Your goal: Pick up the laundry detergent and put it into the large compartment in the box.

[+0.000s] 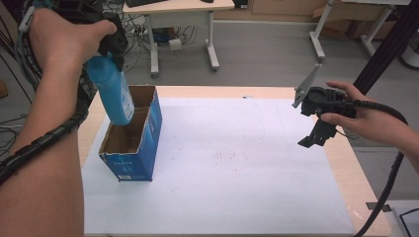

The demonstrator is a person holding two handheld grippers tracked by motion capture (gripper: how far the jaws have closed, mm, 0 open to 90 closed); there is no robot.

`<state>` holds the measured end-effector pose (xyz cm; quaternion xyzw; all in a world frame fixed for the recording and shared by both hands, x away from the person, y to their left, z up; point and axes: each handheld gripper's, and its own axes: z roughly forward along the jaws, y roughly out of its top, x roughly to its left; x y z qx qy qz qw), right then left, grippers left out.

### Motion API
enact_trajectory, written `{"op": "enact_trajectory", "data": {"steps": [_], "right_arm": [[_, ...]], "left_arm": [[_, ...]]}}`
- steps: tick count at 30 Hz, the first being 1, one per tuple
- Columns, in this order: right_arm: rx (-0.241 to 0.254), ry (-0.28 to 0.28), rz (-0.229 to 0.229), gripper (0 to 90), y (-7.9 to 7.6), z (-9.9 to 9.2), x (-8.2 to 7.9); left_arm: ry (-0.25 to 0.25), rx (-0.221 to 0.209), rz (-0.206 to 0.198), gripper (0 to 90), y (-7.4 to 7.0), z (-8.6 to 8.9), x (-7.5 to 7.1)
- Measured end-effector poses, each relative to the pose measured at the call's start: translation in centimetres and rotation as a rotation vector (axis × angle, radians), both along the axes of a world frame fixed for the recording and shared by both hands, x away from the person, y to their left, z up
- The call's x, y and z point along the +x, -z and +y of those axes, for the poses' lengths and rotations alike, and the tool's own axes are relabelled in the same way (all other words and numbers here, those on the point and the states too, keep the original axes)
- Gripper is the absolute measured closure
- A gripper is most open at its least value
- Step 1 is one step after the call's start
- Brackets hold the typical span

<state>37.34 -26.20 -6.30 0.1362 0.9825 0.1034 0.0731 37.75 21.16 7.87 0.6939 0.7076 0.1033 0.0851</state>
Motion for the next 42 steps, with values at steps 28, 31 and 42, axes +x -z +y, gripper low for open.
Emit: {"op": "enact_trajectory", "data": {"steps": [28,31,42], "right_arm": [[0.001,-0.002,0.004,3.3,0.1,0.1,0.1],[-0.002,0.0,0.006,3.3,0.0,0.3,0.0],[-0.004,0.001,0.01,3.3,0.2,0.3,0.0]], "left_arm": [[-0.008,0.006,0.032,38.0,7.1,1.2,0.8],[-0.005,-0.001,0.038,38.0,7.8,1.3,0.9],[0.003,-0.002,0.058,37.9,10.3,1.2,1.1]]}}
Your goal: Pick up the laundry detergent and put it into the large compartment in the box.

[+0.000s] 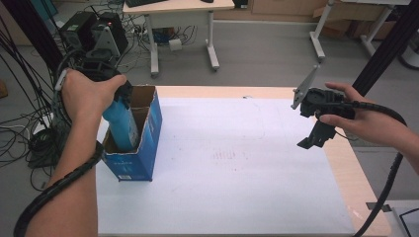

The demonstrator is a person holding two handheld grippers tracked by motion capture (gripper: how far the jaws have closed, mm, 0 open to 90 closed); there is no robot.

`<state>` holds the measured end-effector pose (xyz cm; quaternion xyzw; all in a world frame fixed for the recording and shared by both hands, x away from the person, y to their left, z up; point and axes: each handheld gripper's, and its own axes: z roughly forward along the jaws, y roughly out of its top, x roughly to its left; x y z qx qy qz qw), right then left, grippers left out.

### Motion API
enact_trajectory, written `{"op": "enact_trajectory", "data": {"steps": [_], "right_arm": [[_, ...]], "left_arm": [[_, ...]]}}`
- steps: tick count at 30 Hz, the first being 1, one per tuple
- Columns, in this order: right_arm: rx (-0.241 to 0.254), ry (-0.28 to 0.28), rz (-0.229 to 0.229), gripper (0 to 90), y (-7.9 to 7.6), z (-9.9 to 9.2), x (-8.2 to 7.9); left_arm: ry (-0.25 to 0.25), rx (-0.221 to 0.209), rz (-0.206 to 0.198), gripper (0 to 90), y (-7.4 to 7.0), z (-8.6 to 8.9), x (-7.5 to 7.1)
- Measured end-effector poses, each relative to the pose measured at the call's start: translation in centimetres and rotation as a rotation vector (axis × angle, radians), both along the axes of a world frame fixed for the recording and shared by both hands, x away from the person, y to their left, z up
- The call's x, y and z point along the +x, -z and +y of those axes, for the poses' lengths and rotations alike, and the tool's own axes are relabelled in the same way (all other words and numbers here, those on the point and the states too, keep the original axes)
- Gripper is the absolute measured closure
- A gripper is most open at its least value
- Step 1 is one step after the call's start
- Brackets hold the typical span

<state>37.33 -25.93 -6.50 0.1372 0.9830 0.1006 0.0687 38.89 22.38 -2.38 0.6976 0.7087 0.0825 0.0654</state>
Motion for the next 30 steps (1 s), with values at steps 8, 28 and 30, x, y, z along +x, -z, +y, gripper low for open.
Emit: {"op": "enact_trajectory", "data": {"steps": [8,28,30], "right_arm": [[-0.005,-0.006,0.004,3.3,0.1,0.3,0.1],[-0.006,-0.014,0.018,3.3,0.8,0.7,0.5],[-0.005,-0.013,0.018,3.3,0.9,0.7,0.5]], "left_arm": [[-0.004,-0.011,0.013,38.0,1.9,0.4,0.1],[-0.013,-0.007,0.045,38.0,6.3,0.6,0.6],[-0.015,-0.006,0.05,38.0,6.7,0.5,0.6]]}}
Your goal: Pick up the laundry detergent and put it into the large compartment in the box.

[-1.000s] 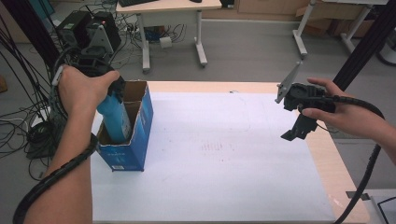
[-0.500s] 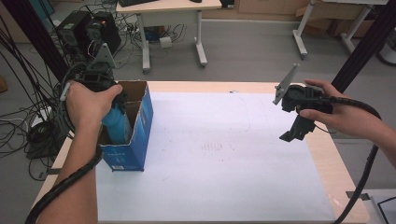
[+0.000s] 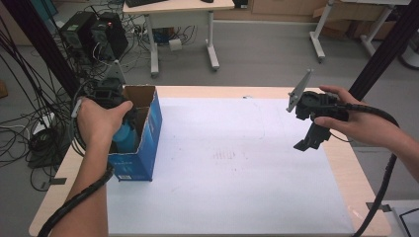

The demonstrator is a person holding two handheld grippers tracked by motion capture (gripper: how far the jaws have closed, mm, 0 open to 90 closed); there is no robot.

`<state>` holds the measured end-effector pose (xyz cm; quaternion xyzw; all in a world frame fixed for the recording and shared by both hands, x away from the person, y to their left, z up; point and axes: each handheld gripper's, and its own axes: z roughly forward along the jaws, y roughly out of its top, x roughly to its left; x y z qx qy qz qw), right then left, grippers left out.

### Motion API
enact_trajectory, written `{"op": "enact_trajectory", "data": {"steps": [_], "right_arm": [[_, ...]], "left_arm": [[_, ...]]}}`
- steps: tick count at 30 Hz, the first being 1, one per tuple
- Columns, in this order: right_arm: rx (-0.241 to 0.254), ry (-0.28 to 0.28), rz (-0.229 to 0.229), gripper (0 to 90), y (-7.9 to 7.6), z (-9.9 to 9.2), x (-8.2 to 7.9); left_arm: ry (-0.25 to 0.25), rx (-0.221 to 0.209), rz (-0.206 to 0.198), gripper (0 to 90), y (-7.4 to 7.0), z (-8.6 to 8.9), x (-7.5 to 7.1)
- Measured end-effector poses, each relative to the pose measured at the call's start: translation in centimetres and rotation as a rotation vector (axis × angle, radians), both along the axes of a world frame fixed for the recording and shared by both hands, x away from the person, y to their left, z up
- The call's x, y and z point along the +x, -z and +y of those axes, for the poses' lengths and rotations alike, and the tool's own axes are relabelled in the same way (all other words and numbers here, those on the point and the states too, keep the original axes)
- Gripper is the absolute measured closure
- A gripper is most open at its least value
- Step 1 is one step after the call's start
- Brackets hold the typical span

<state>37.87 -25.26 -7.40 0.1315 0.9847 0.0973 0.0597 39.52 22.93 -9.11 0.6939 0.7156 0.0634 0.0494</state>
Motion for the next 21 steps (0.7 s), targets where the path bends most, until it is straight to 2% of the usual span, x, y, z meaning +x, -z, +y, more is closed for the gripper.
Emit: {"op": "enact_trajectory", "data": {"steps": [9,21], "right_arm": [[-0.005,0.003,0.009,3.3,0.3,0.1,0.2],[-0.004,0.006,0.016,3.3,0.8,-0.1,0.4]], "left_arm": [[0.004,-0.011,0.012,37.9,1.4,0.1,0.4],[0.009,-0.009,0.023,38.0,2.4,-0.2,0.8]]}}
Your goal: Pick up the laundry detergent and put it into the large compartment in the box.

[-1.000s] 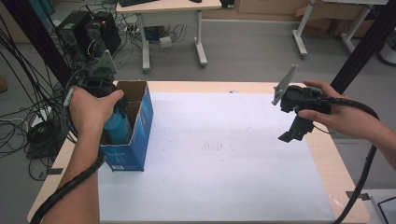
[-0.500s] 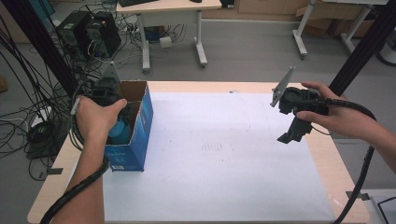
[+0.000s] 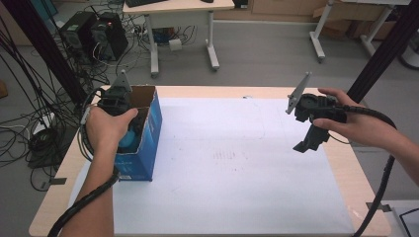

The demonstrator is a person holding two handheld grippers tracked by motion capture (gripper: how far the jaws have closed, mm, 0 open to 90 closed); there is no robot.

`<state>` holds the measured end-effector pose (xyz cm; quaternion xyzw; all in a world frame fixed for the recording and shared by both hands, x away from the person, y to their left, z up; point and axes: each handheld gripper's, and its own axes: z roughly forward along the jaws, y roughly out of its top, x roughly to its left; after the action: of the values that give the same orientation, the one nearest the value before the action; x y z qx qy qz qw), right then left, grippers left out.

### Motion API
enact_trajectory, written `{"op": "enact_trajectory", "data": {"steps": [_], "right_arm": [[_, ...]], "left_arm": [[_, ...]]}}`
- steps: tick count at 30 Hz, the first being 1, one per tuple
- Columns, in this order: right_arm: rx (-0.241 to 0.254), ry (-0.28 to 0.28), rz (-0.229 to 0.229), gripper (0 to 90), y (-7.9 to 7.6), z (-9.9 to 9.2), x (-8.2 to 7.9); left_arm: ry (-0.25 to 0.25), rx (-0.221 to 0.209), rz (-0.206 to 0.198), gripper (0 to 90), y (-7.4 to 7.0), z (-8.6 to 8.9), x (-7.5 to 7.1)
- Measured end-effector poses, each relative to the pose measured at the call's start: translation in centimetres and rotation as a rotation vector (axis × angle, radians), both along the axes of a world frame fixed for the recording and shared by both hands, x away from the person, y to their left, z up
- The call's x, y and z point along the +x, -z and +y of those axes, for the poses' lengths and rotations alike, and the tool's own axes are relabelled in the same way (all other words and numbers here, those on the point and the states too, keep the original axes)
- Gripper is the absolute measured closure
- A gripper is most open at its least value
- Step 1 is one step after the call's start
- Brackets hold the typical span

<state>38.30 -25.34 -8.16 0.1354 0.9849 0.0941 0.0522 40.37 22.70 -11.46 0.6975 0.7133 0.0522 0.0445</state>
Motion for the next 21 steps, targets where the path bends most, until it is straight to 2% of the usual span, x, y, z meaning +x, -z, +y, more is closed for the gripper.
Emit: {"op": "enact_trajectory", "data": {"steps": [11,21], "right_arm": [[0.005,0.012,-0.002,3.3,0.09,-0.42,-0.01],[0.001,0.011,0.0,3.3,0.2,-0.18,0.01]], "left_arm": [[-0.008,0.015,0.009,37.9,0.81,0.06,0.16],[0.001,0.014,0.01,37.9,0.93,0.09,0.31]]}}
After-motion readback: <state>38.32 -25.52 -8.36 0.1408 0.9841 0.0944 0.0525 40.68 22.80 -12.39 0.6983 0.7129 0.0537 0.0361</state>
